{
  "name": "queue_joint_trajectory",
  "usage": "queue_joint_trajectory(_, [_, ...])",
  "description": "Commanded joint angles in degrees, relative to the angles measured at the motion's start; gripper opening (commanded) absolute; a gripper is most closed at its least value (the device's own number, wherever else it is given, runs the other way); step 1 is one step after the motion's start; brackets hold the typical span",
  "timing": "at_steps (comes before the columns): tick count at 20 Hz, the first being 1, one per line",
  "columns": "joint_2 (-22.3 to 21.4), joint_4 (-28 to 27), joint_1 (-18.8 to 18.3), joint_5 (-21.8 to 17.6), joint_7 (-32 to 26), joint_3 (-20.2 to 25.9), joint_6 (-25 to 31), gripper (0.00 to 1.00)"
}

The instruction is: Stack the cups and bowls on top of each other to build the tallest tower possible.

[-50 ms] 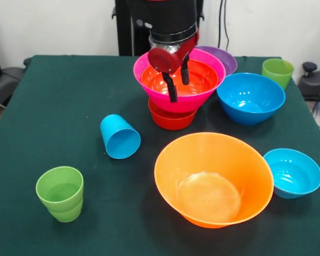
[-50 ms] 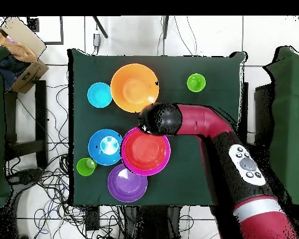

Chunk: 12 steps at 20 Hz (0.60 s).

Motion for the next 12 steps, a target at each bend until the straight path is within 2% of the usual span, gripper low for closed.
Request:
queue_joint_trajectory(1, [-0.5, -20.9, 6.0, -3.3, 4.5, -1.5, 23.6, 1.0])
queue_joint_trajectory(5, [-0.6, -28.7, 7.2, -6.7, 1.3, -1.1, 35.1, 1.0])
queue_joint_trajectory(7, [-0.4, -30.5, 7.3, -7.9, -0.1, -0.7, 36.3, 1.0])
queue_joint_trajectory(9, [-0.3, -30.5, 6.6, -8.9, -1.7, -0.5, 35.0, 1.0])
queue_joint_trajectory(12, [0.0, -33.0, 5.4, -11.2, -6.2, 0.1, 36.5, 1.0])
